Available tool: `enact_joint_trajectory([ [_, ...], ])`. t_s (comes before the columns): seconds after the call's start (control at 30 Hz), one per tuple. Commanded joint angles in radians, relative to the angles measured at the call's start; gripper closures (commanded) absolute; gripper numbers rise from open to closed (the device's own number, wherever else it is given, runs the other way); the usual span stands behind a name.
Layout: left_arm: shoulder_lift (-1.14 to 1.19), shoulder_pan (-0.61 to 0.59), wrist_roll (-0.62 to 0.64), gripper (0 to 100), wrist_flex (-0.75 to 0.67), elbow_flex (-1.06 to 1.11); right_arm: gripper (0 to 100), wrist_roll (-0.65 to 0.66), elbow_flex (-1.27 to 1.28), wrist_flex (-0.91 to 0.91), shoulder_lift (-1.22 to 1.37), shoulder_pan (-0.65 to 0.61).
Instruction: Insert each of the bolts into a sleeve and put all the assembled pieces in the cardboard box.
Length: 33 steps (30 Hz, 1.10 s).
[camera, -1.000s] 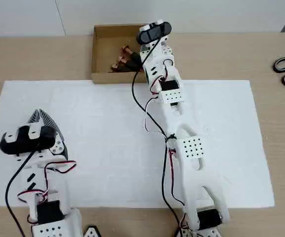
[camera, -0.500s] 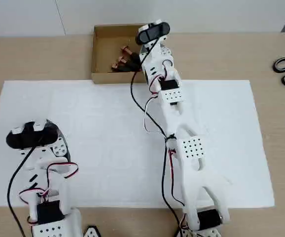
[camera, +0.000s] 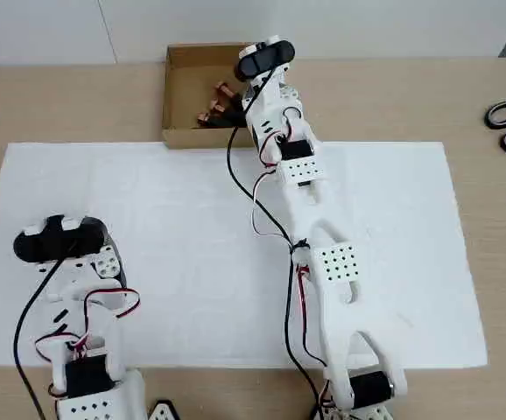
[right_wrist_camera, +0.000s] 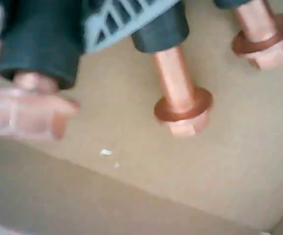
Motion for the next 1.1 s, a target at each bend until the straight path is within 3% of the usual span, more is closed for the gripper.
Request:
enact_joint_trajectory([
  [0.0,-0.009,0.006,0.002,99,0.048,-0.004,99.4,0.002,-0.028,0.010,-0.005,-0.007],
  [0.3,-0.009,0.006,0.002,99,0.103,-0.004,99.4,0.003,-0.035,0.053,-0.016,-0.001],
  [0.43,-0.009,0.006,0.002,99,0.104,-0.004,99.2,0.003,-0.135,-0.028,-0.004,0.005],
  [0.5,-0.009,0.006,0.002,99,0.104,-0.004,95.7,0.003,-0.144,-0.047,0.002,0.002],
  [0.7,-0.009,0.006,0.002,99,0.103,-0.004,70.8,0.003,-0.140,-0.019,0.008,-0.001],
  [1.07,-0.009,0.006,0.002,99,0.100,-0.004,69.9,-0.003,-0.169,0.110,-0.002,0.004],
])
